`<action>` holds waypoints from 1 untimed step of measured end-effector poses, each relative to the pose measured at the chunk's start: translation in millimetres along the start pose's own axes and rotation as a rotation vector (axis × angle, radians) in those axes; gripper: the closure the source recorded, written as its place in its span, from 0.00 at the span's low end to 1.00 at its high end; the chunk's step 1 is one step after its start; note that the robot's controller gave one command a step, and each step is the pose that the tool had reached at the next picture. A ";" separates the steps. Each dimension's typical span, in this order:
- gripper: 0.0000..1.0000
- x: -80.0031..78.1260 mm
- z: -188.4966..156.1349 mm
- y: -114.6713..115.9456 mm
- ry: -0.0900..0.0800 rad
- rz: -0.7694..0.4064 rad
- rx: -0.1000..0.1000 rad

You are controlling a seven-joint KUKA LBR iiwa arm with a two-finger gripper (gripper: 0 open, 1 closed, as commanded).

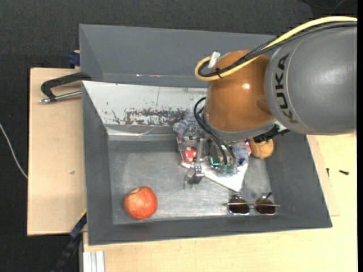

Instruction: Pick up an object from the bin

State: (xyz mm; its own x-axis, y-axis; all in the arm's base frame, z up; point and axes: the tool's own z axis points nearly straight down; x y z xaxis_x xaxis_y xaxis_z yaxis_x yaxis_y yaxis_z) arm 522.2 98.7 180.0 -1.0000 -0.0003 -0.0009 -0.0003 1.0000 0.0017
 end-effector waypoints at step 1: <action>0.00 -0.1 0.0 -0.2 0.000 0.000 0.000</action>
Offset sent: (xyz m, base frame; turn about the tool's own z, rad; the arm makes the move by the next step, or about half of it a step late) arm 0.0491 -0.0535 -0.0595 0.2401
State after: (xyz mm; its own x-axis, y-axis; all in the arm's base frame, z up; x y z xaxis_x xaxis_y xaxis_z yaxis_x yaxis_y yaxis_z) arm 522.2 98.6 180.0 -1.0000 0.0001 -0.0010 0.0001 1.0000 0.0017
